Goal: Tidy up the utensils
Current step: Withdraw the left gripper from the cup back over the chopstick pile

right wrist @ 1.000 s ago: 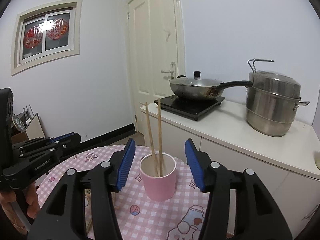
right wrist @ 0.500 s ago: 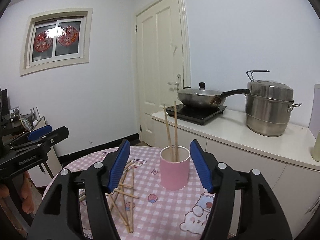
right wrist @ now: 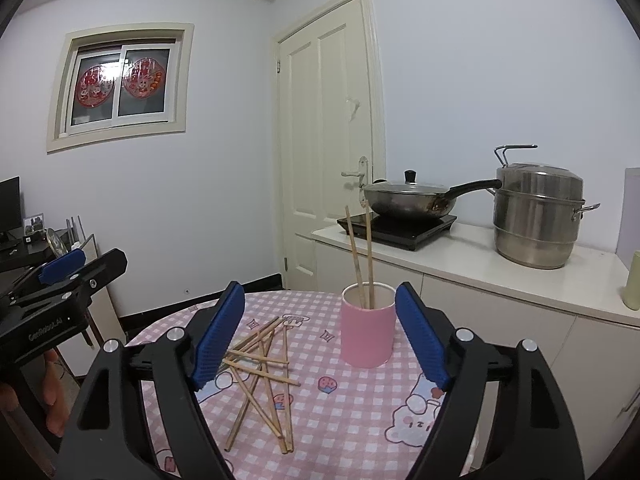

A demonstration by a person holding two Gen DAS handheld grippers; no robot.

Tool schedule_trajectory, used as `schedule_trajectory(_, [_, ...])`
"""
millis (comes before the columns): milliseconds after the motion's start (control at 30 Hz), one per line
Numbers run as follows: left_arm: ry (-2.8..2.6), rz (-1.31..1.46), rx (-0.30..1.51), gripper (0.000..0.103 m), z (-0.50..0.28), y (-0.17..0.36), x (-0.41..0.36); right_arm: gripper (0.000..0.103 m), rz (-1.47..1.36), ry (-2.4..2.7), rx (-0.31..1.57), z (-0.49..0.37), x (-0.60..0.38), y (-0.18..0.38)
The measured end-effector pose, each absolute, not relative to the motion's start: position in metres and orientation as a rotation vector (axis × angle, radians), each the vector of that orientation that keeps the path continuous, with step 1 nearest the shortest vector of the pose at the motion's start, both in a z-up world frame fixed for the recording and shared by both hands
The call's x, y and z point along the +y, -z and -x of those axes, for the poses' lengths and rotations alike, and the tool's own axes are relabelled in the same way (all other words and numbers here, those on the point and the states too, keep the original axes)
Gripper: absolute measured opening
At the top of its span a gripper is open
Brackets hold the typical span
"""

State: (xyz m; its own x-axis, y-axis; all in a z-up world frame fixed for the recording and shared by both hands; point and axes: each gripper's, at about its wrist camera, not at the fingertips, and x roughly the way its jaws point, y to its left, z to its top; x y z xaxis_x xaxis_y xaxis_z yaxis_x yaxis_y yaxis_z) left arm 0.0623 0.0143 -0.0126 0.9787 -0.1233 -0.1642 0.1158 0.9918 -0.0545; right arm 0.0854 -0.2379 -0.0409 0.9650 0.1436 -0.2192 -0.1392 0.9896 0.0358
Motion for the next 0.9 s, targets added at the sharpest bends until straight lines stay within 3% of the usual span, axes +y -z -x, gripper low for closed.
schedule_trajectory(267, [0.087,0.002,0.192,0.094,-0.069,0.027,0.021,0.075,-0.017,-0.161,0.270,-0.094,-0.227,0.055])
schedule_trajectory(900, [0.150,-0.082,0.432,0.094,-0.141,0.082,0.029,0.075,0.055,-0.172,0.483,-0.167,-0.204,0.115])
